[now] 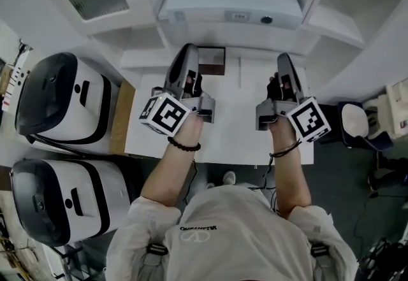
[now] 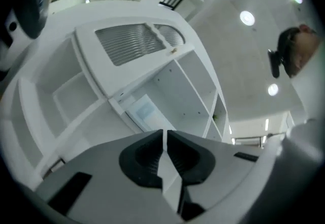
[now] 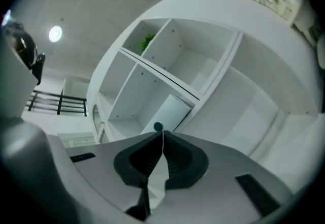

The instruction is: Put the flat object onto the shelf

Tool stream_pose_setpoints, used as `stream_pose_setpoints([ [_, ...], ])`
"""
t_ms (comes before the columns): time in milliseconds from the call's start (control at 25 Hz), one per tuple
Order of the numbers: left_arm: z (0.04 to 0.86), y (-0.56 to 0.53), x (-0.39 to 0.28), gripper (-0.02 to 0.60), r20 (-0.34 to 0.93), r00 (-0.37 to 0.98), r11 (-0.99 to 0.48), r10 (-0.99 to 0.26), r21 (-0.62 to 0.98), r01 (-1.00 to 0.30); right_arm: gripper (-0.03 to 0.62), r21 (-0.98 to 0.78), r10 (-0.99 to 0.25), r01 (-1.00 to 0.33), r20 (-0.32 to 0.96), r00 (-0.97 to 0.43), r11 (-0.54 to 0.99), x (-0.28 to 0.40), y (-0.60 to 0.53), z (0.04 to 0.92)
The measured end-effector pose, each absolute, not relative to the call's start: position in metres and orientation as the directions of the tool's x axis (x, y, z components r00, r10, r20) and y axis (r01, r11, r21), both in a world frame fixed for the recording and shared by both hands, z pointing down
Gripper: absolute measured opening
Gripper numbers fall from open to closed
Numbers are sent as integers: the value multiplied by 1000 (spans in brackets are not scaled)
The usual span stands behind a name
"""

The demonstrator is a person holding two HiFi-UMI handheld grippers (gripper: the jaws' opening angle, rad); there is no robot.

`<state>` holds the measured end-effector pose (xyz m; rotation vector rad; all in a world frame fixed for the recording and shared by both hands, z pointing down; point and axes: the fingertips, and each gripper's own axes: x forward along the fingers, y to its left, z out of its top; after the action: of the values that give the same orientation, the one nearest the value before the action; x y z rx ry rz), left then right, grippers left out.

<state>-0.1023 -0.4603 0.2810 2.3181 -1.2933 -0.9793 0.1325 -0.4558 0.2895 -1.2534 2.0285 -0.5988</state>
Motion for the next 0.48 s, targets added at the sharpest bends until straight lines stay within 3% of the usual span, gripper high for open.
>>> stream_pose_setpoints([
  [40, 280, -453, -101, 10, -412, 374, -549, -831, 495, -674, 11, -630, -898, -640, -304, -317, 439, 133, -449, 286],
  [200, 276, -425, -93, 3, -396, 426, -544, -814, 258, -799, 11, -446, -893, -780, -312, -324, 439, 131, -424, 279],
  [480, 282, -377, -90, 3, -372, 475, -529, -798, 52, -847, 11, -369, -898, -824, -267, -349, 429, 136, -393, 312],
])
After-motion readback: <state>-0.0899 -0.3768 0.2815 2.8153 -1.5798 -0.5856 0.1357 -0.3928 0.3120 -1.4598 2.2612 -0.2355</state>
